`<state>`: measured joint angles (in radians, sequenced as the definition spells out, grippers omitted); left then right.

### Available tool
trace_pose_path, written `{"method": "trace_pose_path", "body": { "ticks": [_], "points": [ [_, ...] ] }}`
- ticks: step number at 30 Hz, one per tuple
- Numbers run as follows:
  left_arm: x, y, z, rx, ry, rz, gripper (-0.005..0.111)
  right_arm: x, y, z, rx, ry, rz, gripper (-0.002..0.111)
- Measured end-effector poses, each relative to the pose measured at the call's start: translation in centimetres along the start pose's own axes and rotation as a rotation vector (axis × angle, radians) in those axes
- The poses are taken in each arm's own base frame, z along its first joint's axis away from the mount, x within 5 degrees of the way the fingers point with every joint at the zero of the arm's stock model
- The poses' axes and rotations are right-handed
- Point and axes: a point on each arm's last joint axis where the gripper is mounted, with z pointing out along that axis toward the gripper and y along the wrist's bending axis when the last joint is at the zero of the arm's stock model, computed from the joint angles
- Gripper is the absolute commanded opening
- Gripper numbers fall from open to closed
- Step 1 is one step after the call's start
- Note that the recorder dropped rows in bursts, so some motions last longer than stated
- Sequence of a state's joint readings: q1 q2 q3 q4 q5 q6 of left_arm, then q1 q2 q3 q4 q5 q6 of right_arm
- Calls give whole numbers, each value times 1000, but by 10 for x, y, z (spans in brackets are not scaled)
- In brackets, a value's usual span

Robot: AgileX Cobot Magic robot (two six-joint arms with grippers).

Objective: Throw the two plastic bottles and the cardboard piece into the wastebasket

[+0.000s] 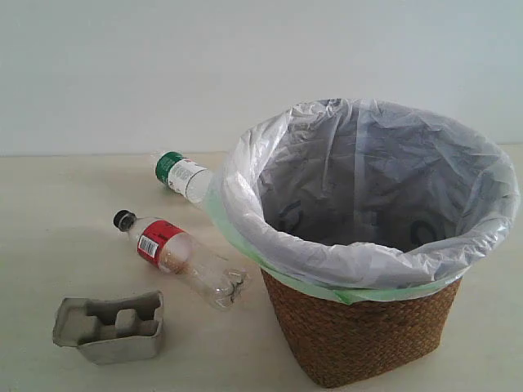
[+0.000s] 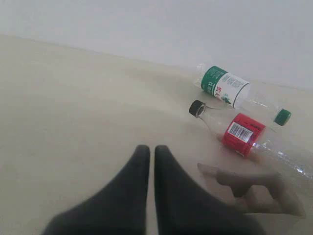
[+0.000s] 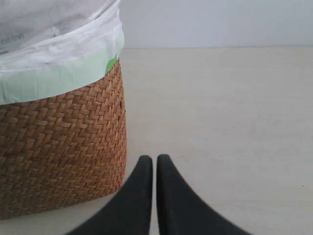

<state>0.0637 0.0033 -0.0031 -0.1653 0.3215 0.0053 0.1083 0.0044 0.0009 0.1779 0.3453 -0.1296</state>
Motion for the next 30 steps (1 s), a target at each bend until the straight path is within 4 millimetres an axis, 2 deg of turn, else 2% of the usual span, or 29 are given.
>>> {"method": "trace_pose_path", "body": {
  "ticks": [23, 25, 27, 30],
  "points": [
    [0, 0, 0, 0, 0, -5, 4, 0, 0, 0, 0, 0, 0, 0],
    [0, -2, 0, 17, 0, -93, 4, 0, 0, 0, 0, 0, 0, 0],
    [0, -8, 0, 83, 16, -397, 4, 0, 0, 0, 0, 0, 0, 0],
    [-1, -14, -1, 148, 39, -619, 4, 0, 0, 0, 0, 0, 0, 0]
  ]
}}
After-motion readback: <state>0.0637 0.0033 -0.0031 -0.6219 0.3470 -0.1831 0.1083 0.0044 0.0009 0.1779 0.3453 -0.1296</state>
